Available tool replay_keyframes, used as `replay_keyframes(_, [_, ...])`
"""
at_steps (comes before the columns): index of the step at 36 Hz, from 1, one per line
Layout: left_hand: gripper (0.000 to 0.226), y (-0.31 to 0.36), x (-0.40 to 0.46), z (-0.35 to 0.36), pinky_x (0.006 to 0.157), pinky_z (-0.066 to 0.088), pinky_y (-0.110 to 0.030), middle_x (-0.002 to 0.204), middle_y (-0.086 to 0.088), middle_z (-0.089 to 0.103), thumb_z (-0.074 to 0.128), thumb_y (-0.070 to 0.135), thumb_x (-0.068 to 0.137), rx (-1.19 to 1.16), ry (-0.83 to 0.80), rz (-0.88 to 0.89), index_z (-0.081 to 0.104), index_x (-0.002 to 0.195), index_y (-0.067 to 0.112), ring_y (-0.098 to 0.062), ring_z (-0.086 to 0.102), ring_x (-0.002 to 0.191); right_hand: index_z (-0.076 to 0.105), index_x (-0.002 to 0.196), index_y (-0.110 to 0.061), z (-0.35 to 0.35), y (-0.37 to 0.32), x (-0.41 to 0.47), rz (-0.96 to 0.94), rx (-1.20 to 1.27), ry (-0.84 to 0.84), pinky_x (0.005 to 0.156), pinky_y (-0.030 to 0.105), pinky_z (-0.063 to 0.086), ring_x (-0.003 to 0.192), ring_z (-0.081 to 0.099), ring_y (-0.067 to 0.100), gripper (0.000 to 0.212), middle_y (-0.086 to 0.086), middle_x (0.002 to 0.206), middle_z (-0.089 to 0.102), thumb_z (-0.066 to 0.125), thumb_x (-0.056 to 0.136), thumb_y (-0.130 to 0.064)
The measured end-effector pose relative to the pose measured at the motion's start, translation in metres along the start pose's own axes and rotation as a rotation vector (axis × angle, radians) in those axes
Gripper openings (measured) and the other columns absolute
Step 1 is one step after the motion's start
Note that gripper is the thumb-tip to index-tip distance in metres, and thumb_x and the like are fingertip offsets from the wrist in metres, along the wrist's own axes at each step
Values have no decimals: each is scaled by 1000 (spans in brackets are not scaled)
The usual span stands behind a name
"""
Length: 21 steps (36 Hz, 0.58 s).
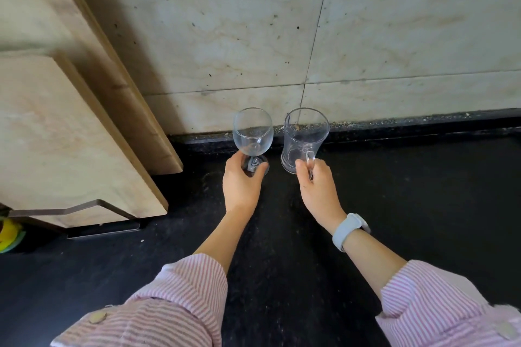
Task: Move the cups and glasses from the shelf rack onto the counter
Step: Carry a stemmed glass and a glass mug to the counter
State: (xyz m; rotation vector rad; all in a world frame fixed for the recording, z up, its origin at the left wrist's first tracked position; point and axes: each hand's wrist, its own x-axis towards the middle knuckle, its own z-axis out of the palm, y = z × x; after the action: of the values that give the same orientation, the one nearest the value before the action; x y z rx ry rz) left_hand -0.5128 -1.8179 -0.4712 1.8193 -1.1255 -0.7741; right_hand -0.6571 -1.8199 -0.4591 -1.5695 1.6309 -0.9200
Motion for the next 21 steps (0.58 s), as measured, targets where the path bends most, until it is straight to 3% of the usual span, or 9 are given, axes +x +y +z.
replay_keyframes(2, [51, 1, -9, -8, 93, 44, -30, 128, -1, 51, 67, 29, 81, 122, -33, 45, 47, 127, 19, -17, 50, 115, 51, 83, -12, -5, -3, -7, 16, -92, 6, 74, 22, 34, 91, 48, 21, 18, 5, 91, 53, 50, 92, -28])
replay_keyframes(3, [54, 1, -13, -14, 100, 42, -39, 134, -4, 47, 65, 29, 83, 208, -51, 72, 43, 131, 18, -21, 46, 122, 53, 98, -8, -8, -5, -13, 44, -152, -2, 79, 24, 37, 102, 49, 23, 21, 9, 105, 54, 51, 91, -27])
replay_keyframes(5, [62, 1, -23, -26, 109, 32, -48, 145, -7, 37, 62, 32, 85, 421, -85, 122, 34, 138, 16, -26, 34, 133, 46, 123, -6, -14, -9, -24, 121, -284, -35, 90, 34, 41, 120, 44, 27, 40, 14, 127, 50, 51, 91, -28])
replay_keyframes(7, [66, 0, -33, -41, 114, 22, -50, 151, -7, 28, 57, 35, 87, 614, -131, 152, 26, 142, 17, -26, 23, 140, 34, 135, -5, -19, -16, -39, 183, -423, -94, 98, 42, 40, 130, 37, 31, 52, 16, 139, 43, 48, 92, -30])
replay_keyframes(12, [66, -4, -61, -89, 115, 11, -54, 157, -6, 14, 49, 41, 91, 891, -188, 186, 15, 145, 21, -27, 8, 144, 25, 142, -10, -14, -40, -72, 140, -740, -321, 112, 50, 24, 140, 21, 32, 56, 15, 151, 27, 38, 94, -37])
replay_keyframes(16, [61, -8, -89, -144, 114, 16, -52, 154, -5, 22, 46, 42, 92, 946, -127, 170, 19, 143, 21, -26, 19, 141, 15, 145, -17, 10, -75, -94, -41, -716, -471, 114, 56, 15, 144, 10, 29, 56, 7, 156, 18, 32, 96, -37])
replay_keyframes(21, [55, -13, -140, -248, 115, 17, -48, 146, -2, 37, 43, 42, 92, 972, 55, 74, 29, 140, 20, -21, 31, 136, 22, 143, -20, 59, -147, -141, -346, -652, -595, 114, 56, 11, 143, 12, 25, 50, 1, 154, 24, 29, 96, -37])
